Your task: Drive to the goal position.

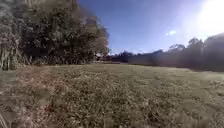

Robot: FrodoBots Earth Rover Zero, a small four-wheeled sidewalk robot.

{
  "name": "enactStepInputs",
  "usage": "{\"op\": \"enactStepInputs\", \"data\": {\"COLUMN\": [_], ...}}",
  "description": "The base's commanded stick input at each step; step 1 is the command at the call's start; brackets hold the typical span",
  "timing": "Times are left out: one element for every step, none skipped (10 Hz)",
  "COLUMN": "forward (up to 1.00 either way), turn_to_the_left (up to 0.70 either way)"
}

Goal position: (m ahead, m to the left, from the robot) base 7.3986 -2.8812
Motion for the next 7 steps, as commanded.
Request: {"op": "enactStepInputs", "data": {"forward": [0.97,0.97,0.97,0.97,0.97,0.97,0.97], "turn_to_the_left": [0.0,0.0,0.0,0.0,0.0,0.0,0.0]}}
